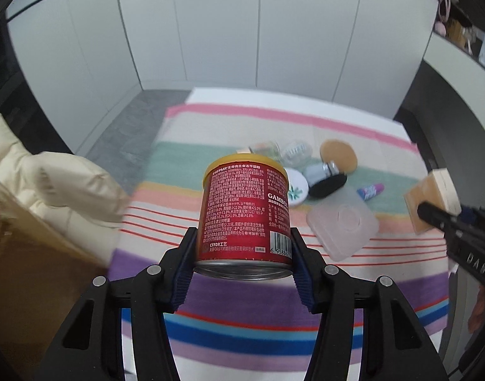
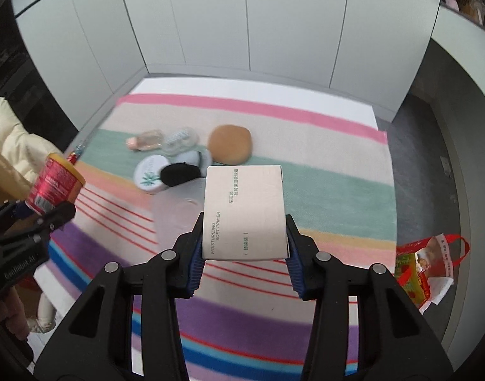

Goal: Organize objects
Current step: 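Carry the red can with the left tool while the right tool carries the beige box toward the cardboard box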

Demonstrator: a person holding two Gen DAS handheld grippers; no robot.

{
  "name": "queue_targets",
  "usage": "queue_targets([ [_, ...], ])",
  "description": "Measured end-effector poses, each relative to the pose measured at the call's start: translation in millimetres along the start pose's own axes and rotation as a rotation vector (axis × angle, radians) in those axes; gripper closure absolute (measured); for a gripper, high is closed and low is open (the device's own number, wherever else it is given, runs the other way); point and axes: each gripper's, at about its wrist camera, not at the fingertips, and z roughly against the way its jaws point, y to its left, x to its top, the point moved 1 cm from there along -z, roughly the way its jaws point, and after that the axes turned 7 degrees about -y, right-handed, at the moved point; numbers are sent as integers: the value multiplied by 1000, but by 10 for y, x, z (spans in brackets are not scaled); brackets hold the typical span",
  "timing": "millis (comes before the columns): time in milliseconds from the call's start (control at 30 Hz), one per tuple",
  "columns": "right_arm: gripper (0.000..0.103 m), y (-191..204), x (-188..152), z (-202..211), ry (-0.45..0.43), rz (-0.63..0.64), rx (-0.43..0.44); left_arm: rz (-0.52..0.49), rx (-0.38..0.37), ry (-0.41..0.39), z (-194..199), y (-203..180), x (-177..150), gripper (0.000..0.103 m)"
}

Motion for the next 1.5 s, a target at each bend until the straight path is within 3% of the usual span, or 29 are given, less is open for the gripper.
queue_targets([
  [267, 57, 161, 58, 514, -55, -11, 18, 11, 39, -98, 614, 291, 78, 47],
  [633, 57, 453, 169, 1020, -116, 7, 54, 82, 83, -165, 1177, 788, 58, 47],
  [1067, 57, 910, 431, 1075, -153, 37, 109, 143, 88, -200, 1397, 1181, -1, 47],
  [1500, 57, 1937, 515, 1061, -178, 183, 190, 213, 166, -217, 1566, 1892, -149, 47],
])
